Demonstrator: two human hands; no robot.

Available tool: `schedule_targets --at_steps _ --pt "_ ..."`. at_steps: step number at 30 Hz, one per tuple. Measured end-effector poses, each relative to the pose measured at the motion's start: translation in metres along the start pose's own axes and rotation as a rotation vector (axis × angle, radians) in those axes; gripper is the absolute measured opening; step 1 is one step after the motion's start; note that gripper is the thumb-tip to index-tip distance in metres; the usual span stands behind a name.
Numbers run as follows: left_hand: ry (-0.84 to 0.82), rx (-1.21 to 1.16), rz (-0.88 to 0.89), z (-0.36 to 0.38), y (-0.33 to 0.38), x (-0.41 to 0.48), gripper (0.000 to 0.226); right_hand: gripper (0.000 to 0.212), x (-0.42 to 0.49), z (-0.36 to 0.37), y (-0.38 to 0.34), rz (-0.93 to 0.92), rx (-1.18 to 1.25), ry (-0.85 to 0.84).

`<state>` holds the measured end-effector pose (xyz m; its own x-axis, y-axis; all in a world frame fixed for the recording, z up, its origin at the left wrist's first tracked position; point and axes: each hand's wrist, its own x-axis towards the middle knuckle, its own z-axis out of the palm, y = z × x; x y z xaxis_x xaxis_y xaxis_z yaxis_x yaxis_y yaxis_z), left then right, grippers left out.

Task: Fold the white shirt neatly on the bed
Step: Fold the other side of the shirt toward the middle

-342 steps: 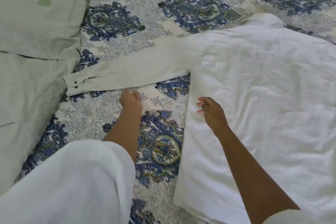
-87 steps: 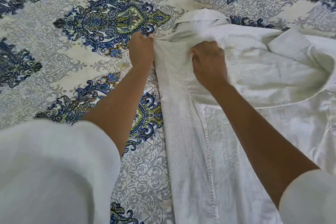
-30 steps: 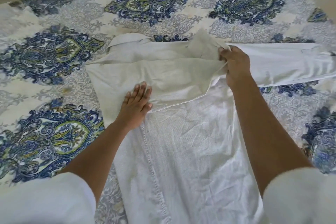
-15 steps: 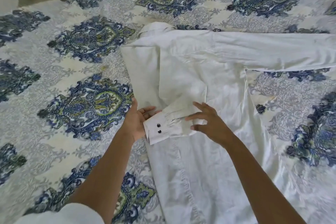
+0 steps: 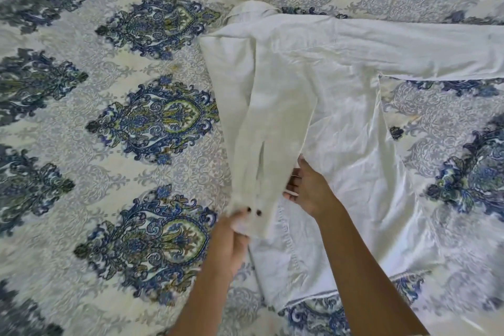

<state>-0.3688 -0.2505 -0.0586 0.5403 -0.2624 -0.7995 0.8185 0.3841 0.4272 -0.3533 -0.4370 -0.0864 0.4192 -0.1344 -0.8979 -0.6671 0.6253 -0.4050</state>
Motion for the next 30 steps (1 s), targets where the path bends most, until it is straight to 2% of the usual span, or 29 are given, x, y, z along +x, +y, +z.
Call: schedule_targets --at_steps 2,4,6,8,11,15,19,24,27,30 --pt "0.060 0.114 -0.144 -0.015 -0.029 -0.009 0.039 0.047 0.000 -0.001 0.013 0.000 -0.019 -0.087" --pt "0.059 0.320 -0.243 -0.022 -0.035 -0.012 0.036 0.038 -0.001 -0.006 0.021 -0.009 -0.010 -0.148" --pt "0.047 0.541 -0.272 -0.022 -0.026 -0.009 0.026 0.033 -0.007 -0.013 0.032 -0.007 -0.160 -0.179" --pt "0.112 0.713 -0.215 -0.015 -0.010 0.000 0.018 0.037 -0.012 -0.019 0.043 0.015 -0.439 -0.143" --pt "0.187 0.839 -0.032 -0.003 0.004 0.019 0.010 0.028 -0.019 -0.024 0.051 -0.056 -0.493 -0.058" --pt "0.269 0.790 -0.037 -0.012 -0.017 0.012 0.022 0.020 -0.030 -0.040 0.063 -0.089 -0.184 -0.138" --pt "0.292 0.749 -0.117 -0.035 -0.061 -0.022 0.013 0.016 -0.040 -0.048 0.090 -0.029 -0.618 -0.105" --pt "0.276 0.751 -0.104 -0.036 -0.073 -0.021 0.015 0.014 -0.046 -0.063 0.105 -0.088 -0.449 0.041" --pt "0.253 0.782 -0.144 -0.035 -0.074 -0.016 0.013 0.012 -0.049 -0.065 0.112 -0.130 -0.584 0.101" --pt "0.265 0.710 -0.220 -0.030 -0.061 -0.009 0.022 0.009 -0.048 -0.064 0.110 -0.151 -0.682 0.115"
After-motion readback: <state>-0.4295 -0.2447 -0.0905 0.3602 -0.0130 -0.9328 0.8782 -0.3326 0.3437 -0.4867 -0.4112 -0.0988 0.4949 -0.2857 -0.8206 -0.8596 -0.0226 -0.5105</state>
